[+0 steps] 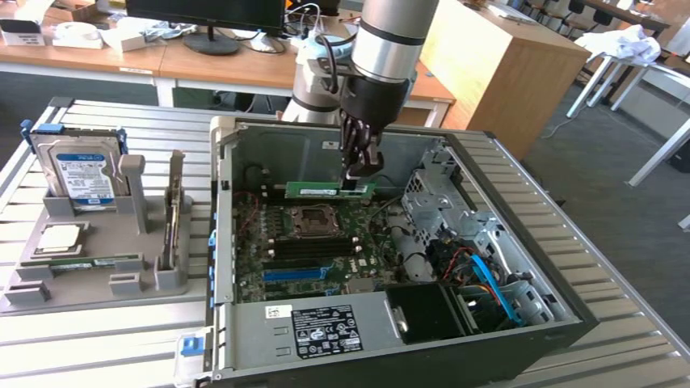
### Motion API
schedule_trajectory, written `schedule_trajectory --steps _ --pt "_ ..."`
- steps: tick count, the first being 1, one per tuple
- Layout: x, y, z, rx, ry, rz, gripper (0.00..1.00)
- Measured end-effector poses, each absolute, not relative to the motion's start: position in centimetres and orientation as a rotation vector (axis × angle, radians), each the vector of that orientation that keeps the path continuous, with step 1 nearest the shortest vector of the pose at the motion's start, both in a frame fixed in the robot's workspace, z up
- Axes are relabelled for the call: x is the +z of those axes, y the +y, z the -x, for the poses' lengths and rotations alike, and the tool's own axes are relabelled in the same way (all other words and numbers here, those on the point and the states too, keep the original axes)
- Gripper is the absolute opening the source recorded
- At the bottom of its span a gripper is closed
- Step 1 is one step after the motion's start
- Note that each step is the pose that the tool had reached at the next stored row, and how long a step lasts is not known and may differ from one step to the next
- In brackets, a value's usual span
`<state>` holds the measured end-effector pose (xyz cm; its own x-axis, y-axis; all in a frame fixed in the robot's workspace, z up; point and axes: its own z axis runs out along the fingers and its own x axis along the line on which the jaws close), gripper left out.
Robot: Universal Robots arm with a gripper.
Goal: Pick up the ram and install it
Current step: 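Pick up the ram and move it above insertion slot, then insert the ram into the slot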
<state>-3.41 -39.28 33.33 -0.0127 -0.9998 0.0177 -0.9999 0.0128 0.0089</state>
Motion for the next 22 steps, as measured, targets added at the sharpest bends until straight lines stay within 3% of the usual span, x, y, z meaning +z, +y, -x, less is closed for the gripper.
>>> schedule_trajectory --steps 22 --pt "33.33 -40.29 3.40 0.010 -2.222 -2.194 0.12"
